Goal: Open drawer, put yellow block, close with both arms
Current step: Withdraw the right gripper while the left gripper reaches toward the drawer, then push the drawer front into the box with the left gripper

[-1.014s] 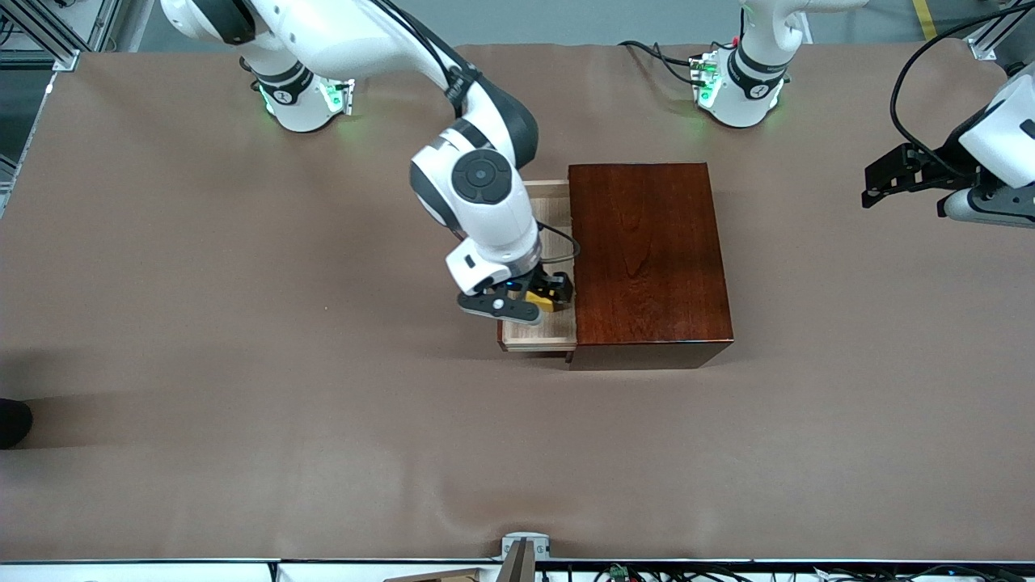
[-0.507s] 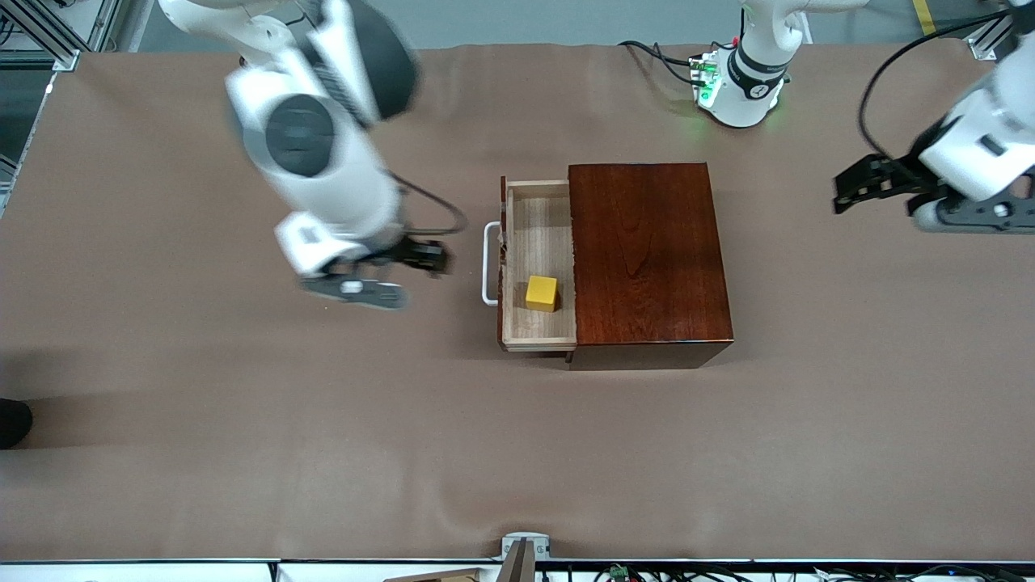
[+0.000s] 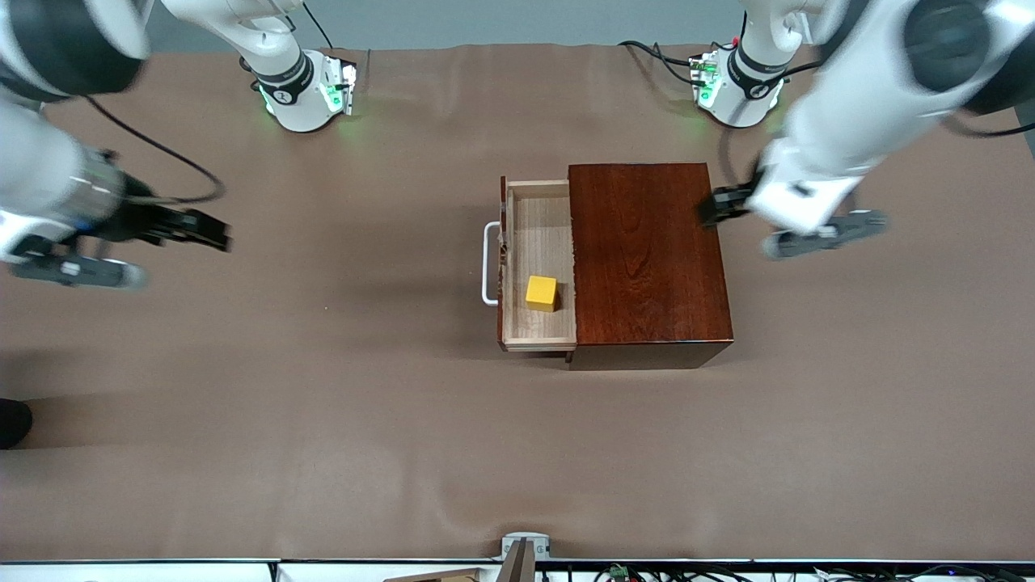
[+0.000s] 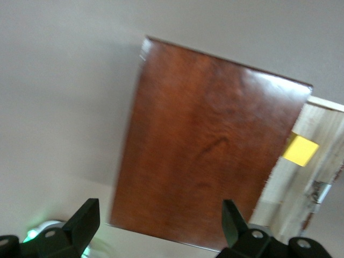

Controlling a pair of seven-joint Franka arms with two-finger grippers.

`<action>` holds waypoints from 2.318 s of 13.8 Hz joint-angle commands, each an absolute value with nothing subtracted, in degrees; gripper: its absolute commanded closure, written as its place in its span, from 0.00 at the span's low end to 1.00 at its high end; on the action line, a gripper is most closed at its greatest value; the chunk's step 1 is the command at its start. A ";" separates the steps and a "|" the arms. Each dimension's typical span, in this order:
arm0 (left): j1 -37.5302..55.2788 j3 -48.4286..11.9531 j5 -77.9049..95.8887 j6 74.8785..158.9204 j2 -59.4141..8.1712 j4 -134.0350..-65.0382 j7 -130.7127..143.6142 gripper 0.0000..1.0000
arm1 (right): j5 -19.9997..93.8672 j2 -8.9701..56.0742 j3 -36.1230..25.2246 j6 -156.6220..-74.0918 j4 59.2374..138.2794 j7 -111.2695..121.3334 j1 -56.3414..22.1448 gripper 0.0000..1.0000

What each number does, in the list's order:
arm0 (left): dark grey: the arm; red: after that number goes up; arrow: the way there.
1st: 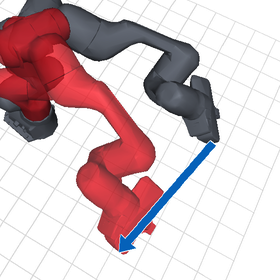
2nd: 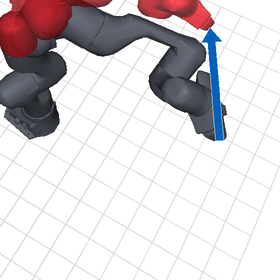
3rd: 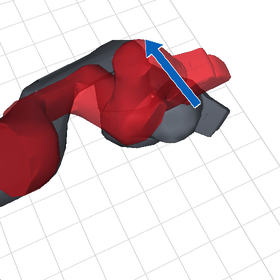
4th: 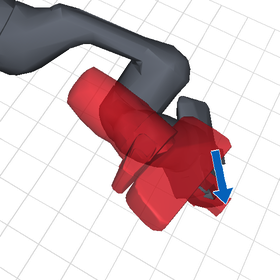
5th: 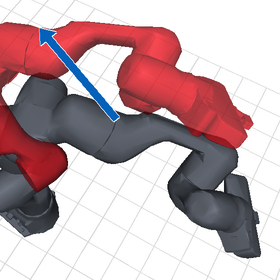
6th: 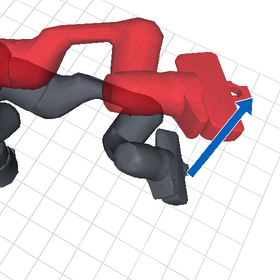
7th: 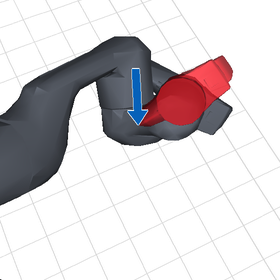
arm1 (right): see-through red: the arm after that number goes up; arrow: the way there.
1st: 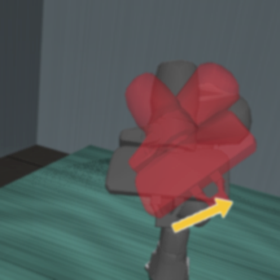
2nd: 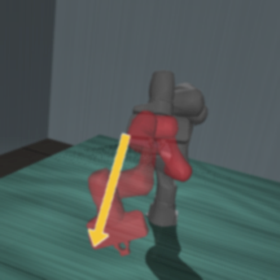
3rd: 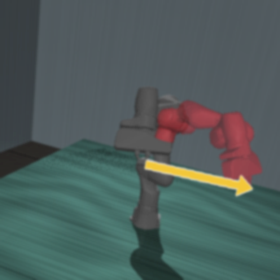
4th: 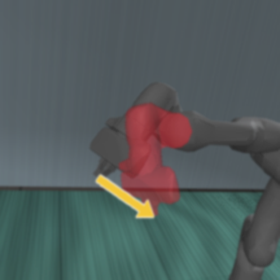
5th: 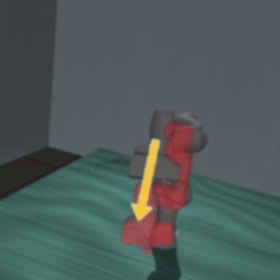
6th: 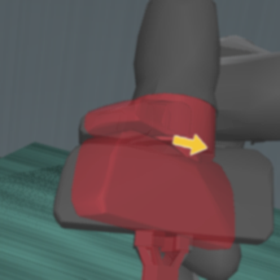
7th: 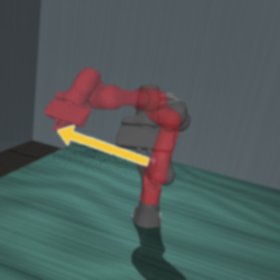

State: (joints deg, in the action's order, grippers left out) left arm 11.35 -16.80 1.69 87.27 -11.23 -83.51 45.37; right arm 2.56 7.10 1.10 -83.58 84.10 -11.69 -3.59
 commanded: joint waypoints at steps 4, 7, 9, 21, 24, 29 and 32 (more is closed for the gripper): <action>24.94 -16.70 2.11 91.49 -19.76 -80.60 68.86 0.00 | 1.32 4.75 2.20 -84.99 87.54 -11.86 4.55 0.00; 29.43 -16.70 2.11 95.87 -24.15 -76.83 82.57 0.00 | 1.49 4.92 2.29 -85.86 87.01 -11.78 6.76 0.00; 31.80 -16.53 2.11 100.52 -26.10 -75.59 90.40 0.00 | 1.67 5.01 2.29 -86.31 87.01 -10.90 7.29 0.00; 40.95 -13.19 -2.54 118.03 -36.99 -75.59 140.94 0.00 | 1.58 4.75 2.64 -85.52 86.48 -2.72 6.50 0.00; 41.75 -12.66 -3.95 118.04 -39.28 -75.67 142.47 0.00 | 1.67 4.75 2.81 -85.60 86.40 -2.81 6.68 0.00; 40.78 -12.66 -8.43 118.04 -39.20 -76.02 145.02 0.00 | 1.14 4.83 0.45 -85.61 86.31 -3.68 2.21 0.00; 39.12 -12.57 -8.96 117.07 -38.67 -76.90 144.93 0.00 | 1.40 4.83 -1.85 -85.61 86.31 -4.48 1.05 0.00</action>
State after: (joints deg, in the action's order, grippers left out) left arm 40.73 -12.63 -5.52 117.31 -38.96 -76.91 142.55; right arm 1.99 5.70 -0.23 -85.84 86.12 -3.93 1.75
